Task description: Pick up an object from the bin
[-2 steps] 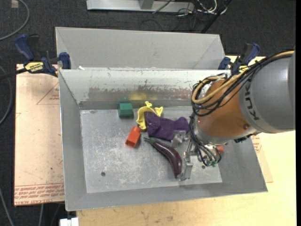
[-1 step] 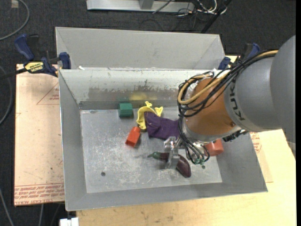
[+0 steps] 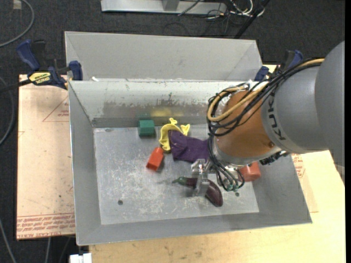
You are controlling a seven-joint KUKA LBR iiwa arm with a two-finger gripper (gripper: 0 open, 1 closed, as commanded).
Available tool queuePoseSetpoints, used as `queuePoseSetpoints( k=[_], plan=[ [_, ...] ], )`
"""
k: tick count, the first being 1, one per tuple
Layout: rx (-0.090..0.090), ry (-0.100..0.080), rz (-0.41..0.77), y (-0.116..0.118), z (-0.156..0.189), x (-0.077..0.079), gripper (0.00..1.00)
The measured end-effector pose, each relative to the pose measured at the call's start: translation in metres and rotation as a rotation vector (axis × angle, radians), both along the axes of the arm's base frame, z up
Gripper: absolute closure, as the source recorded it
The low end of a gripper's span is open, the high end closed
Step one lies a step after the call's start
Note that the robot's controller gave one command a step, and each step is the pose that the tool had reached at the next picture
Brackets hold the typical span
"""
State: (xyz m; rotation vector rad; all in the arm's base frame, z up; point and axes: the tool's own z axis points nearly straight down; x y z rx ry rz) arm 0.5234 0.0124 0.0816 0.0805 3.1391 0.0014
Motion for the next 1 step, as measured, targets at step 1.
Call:
queuePoseSetpoints(
  k=[1],
  plan=[
    [0.001, -0.003, -0.005, 0.0032, 0.1419, -0.0109, 1.00]
  ],
)
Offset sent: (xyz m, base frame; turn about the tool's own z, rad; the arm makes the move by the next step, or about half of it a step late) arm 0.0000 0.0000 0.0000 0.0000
